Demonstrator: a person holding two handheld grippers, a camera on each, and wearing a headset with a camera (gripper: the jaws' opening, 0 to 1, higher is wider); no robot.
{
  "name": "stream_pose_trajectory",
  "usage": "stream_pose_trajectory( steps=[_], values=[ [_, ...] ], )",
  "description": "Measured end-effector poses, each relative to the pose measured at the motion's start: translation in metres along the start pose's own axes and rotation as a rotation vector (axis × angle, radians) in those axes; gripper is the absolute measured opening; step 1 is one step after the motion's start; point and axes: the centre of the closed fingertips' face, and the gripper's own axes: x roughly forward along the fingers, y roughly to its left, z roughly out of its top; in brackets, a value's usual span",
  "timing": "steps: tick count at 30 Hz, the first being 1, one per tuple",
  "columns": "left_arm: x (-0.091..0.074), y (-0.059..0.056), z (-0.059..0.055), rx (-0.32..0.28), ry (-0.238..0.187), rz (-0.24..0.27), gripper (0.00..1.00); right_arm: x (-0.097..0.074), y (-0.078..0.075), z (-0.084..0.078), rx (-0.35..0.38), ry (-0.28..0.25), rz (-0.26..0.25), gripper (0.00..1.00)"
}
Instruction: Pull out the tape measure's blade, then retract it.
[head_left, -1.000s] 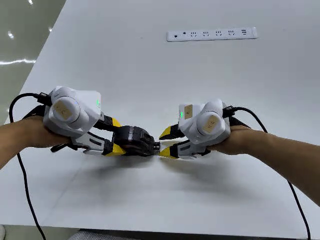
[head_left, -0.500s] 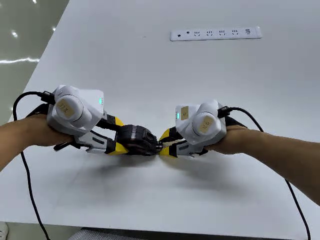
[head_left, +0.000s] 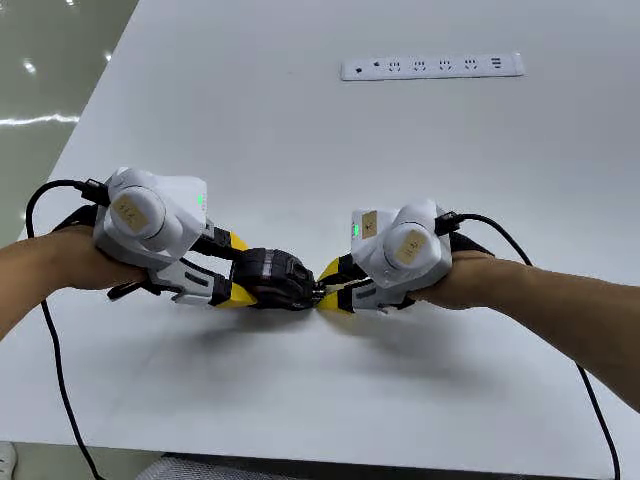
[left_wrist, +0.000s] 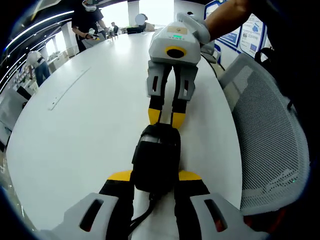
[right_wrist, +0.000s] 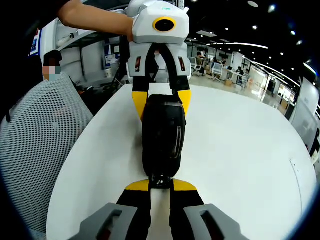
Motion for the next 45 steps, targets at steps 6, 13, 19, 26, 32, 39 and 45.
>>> stream_pose_trajectory(
  steps=[6,13,19,26,32,39,45],
  values=[
    [0.000,0.000,0.000,-0.009,-0.004,0.000,0.25,-0.001,-0.001,-0.001,-0.019,0.005,-0.002,0.09],
    [0.000,0.000,0.000,-0.013,-0.005,0.000,0.25,-0.001,-0.001,-0.001,-0.042,0.008,-0.005,0.08],
    [0.000,0.000,0.000,-0.016,-0.006,-0.001,0.25,-0.001,0.000,-0.001,-0.051,0.011,-0.004,0.08],
    [0.000,0.001,0.000,-0.023,-0.007,0.000,0.25,-0.005,-0.001,-0.005,-0.058,0.019,-0.005,0.08],
    [0.000,0.001,0.000,-0.024,-0.006,-0.002,0.25,-0.007,-0.001,-0.009,-0.059,0.023,-0.004,0.08],
    [0.001,0.001,-0.001,-0.027,-0.005,-0.003,0.25,-0.012,-0.001,-0.014,-0.054,0.027,-0.005,0.08],
    [0.001,0.001,-0.001,-0.031,-0.006,-0.003,0.25,-0.017,-0.001,-0.018,-0.059,0.032,-0.006,0.08]
  ],
)
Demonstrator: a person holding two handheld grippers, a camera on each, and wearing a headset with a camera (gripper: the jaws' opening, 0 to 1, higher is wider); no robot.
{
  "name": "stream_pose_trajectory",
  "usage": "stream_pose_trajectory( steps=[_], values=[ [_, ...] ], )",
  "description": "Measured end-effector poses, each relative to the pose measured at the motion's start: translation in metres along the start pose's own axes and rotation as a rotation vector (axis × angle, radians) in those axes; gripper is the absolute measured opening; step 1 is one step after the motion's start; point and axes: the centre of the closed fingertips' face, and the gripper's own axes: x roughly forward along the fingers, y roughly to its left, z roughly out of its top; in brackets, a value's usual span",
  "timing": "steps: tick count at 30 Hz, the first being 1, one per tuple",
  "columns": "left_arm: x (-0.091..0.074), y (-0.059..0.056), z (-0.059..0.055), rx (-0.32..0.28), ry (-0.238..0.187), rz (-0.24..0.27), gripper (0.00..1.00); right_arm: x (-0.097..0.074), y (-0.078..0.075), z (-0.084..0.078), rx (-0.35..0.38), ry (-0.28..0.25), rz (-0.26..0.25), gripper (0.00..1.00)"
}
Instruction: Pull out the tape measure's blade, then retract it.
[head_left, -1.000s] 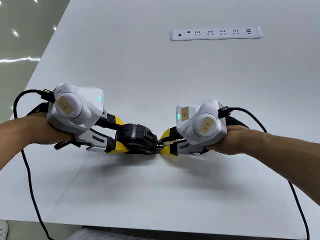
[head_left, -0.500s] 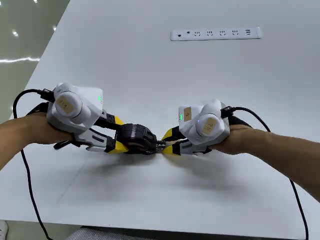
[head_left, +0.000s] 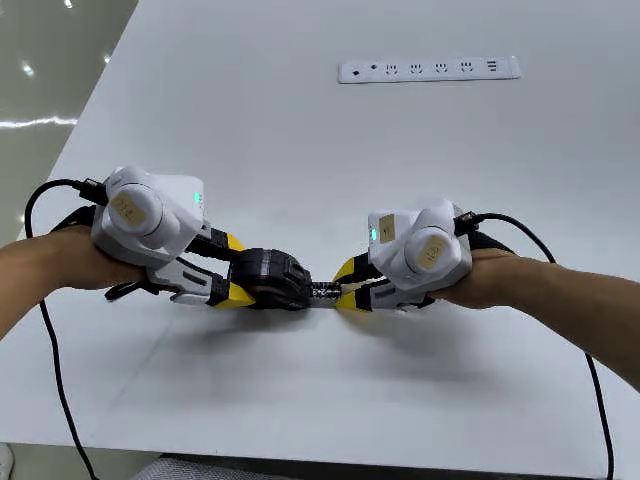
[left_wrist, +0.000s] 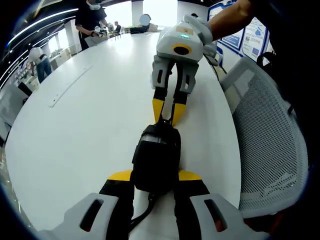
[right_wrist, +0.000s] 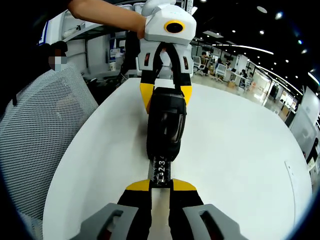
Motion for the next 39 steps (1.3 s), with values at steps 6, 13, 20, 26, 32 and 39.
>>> stream_pose_trajectory(
  steps=[6,13,20,26,32,39],
  values=[
    [0.000,0.000,0.000,-0.001,-0.001,0.000,0.25,-0.007,0.001,-0.007,0.007,0.004,-0.004,0.08],
    [0.000,0.000,0.001,-0.004,0.000,-0.003,0.25,-0.017,0.002,-0.016,0.013,0.014,-0.010,0.08],
    [0.000,-0.001,0.002,-0.005,0.003,-0.005,0.25,-0.024,0.002,-0.023,0.025,0.022,-0.008,0.08],
    [0.001,-0.001,0.002,-0.005,0.005,-0.005,0.25,-0.030,0.003,-0.027,0.035,0.026,-0.002,0.09],
    [0.001,0.000,0.002,-0.006,0.007,-0.008,0.25,-0.035,0.003,-0.033,0.045,0.029,-0.003,0.09],
    [0.001,0.001,0.001,-0.009,0.006,-0.011,0.25,-0.042,0.003,-0.038,0.056,0.034,-0.004,0.09]
  ],
)
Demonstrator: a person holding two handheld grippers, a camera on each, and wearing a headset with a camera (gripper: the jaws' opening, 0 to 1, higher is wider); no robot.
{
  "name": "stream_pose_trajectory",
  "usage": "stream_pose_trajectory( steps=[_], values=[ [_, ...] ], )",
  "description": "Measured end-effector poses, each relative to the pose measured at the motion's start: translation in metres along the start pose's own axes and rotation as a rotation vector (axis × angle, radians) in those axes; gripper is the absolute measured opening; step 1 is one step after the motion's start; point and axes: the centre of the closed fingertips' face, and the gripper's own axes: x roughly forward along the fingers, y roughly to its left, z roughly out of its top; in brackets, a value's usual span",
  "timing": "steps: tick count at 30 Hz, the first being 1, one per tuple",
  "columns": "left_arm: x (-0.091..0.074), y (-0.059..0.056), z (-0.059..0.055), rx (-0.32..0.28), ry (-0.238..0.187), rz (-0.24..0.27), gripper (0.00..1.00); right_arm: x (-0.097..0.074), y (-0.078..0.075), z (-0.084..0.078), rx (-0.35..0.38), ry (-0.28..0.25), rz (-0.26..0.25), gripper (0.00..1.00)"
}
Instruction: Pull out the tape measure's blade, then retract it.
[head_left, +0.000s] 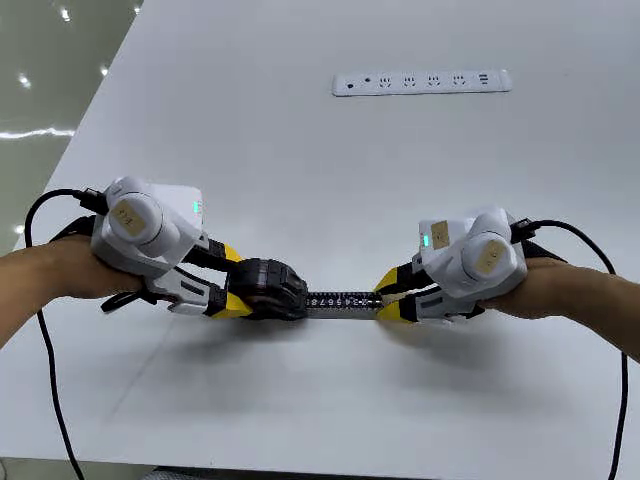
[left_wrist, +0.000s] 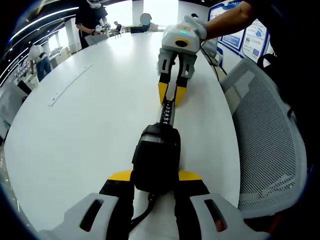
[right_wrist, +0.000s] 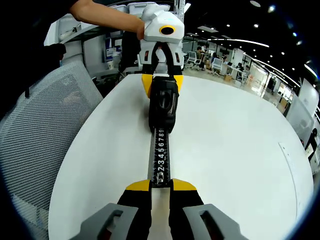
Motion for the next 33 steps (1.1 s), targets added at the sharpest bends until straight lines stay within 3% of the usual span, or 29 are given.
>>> stream_pose_trajectory(
  steps=[33],
  values=[
    [0.000,-0.002,0.001,0.004,0.009,-0.006,0.25,-0.037,0.008,-0.034,0.064,0.019,-0.003,0.09]
  ],
)
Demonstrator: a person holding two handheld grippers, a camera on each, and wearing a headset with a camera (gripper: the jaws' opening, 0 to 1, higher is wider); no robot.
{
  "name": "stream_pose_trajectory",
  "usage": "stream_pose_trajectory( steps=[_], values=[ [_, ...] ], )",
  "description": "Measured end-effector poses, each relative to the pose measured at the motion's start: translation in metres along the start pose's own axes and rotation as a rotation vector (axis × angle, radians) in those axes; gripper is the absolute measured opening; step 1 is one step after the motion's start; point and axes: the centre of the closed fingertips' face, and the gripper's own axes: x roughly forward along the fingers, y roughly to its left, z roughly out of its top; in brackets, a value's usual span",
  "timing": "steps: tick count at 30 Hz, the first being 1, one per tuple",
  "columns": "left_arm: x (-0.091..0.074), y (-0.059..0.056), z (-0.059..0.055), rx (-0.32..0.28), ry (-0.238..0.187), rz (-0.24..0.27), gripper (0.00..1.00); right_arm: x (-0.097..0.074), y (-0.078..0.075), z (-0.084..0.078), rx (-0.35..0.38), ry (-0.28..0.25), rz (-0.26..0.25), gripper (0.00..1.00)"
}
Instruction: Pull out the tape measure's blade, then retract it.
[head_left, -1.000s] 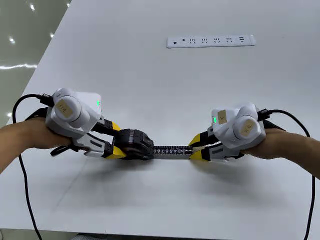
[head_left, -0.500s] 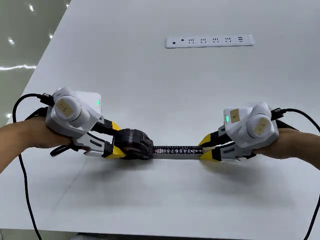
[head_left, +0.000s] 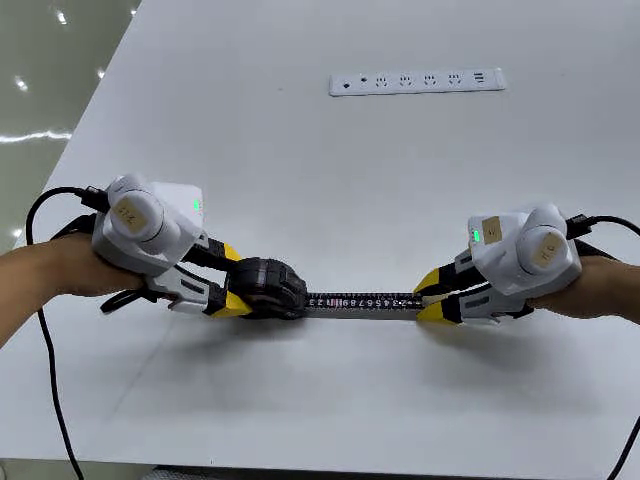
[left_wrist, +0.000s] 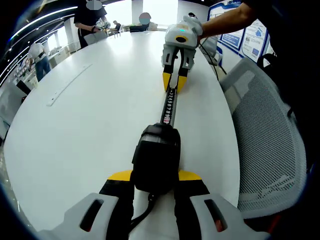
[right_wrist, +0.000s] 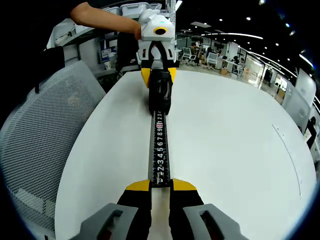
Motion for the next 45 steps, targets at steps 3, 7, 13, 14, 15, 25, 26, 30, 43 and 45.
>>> stream_pose_trajectory(
  steps=[3,7,13,14,15,25,26,30,43,45],
  values=[
    [0.000,0.000,0.000,0.000,0.001,-0.001,0.25,-0.003,0.000,-0.004,0.005,0.005,0.000,0.09],
    [0.000,0.000,0.000,0.001,0.002,-0.001,0.25,-0.008,0.000,-0.010,0.016,0.013,-0.003,0.09],
    [0.000,0.000,0.000,0.003,0.004,-0.001,0.25,-0.017,0.001,-0.017,0.027,0.023,-0.008,0.09],
    [0.000,0.000,0.000,0.002,0.004,-0.001,0.25,-0.018,0.001,-0.018,0.027,0.025,-0.009,0.09],
    [0.000,0.000,0.000,0.003,0.005,-0.001,0.25,-0.019,0.001,-0.019,0.028,0.027,-0.010,0.09],
    [0.000,0.000,0.001,0.002,0.007,0.000,0.25,-0.033,0.000,-0.032,0.038,0.049,-0.017,0.09],
    [0.000,0.000,0.001,0.003,0.007,-0.001,0.25,-0.034,0.000,-0.032,0.039,0.051,-0.018,0.09],
    [0.000,-0.001,0.001,0.004,0.009,-0.002,0.25,-0.038,0.001,-0.036,0.042,0.059,-0.020,0.09],
    [0.000,-0.001,0.001,0.004,0.014,-0.005,0.25,-0.050,0.001,-0.050,0.056,0.075,-0.035,0.09],
    [0.000,-0.001,0.001,0.004,0.016,-0.006,0.25,-0.052,0.000,-0.052,0.056,0.079,-0.037,0.09]
  ],
)
